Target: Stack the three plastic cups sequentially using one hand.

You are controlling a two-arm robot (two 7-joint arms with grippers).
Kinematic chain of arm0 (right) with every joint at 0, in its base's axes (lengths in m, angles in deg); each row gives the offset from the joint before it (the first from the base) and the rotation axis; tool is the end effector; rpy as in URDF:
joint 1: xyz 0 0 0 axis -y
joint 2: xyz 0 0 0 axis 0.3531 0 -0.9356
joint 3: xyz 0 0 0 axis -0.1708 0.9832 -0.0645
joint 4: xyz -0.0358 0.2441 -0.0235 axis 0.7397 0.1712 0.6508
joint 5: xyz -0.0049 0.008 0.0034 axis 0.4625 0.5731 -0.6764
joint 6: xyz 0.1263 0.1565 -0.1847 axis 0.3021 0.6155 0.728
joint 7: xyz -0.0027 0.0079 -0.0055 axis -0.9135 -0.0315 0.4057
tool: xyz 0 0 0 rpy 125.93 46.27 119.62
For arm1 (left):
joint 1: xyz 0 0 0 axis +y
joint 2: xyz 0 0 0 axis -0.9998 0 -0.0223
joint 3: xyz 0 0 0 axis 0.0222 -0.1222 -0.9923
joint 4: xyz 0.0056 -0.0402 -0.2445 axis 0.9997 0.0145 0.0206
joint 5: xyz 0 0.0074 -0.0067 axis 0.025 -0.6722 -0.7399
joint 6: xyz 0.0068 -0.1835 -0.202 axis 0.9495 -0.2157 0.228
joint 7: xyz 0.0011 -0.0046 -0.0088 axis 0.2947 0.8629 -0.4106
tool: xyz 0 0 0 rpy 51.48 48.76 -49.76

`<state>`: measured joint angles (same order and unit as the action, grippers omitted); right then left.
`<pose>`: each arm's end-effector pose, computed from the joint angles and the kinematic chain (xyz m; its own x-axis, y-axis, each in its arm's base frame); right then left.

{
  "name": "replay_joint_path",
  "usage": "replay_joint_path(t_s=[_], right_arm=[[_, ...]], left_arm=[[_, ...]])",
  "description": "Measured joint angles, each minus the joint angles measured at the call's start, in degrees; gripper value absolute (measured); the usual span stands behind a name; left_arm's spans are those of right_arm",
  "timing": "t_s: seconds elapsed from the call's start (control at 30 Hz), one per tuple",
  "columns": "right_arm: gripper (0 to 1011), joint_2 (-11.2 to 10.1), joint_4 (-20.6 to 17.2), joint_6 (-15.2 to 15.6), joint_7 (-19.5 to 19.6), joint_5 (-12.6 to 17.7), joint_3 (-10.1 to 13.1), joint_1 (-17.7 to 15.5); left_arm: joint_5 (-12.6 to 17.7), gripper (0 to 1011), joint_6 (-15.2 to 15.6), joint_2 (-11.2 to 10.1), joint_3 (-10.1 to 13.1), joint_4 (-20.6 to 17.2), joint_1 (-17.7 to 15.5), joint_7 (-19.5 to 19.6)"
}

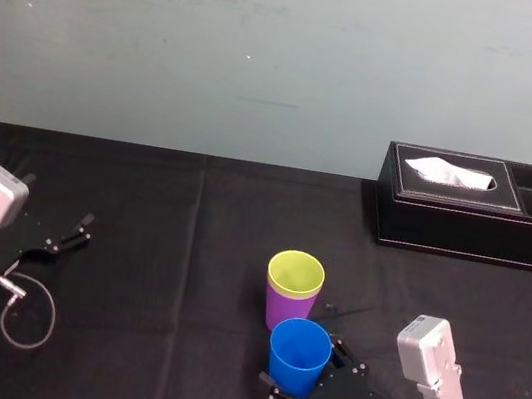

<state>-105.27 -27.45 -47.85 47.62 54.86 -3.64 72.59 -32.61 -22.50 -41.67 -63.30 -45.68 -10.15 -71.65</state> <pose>0.2831 -0.0148 -0.2871 0.7440 -0.6671 0.0363 0.6601 0.7256 -0.1944 0.3173 0.0680 -0.2612 0.2925 0.8802 0.3738 -0.9552 0.2875 0.0704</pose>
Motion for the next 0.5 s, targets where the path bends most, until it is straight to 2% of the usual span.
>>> replay_joint_path(t_s=[0.2, 0.37, 0.5], right_arm=[[982, 0.0, 0.0, 0.0, 0.0, 0.1, 0.0, 0.0], [885, 0.0, 0.0, 0.0, 0.0, 0.1, 0.1, -0.1], [765, -0.1, 0.0, -0.1, 0.0, 0.1, 0.1, -0.1]], left_arm=[[0.0, 1000, 0.0, 0.0, 0.0, 0.0, 0.0, 0.0], [0.0, 1000, 0.0, 0.0, 0.0, 0.0, 0.0, 0.0], [0.0, 1000, 0.0, 0.0, 0.0, 0.0, 0.0, 0.0]])
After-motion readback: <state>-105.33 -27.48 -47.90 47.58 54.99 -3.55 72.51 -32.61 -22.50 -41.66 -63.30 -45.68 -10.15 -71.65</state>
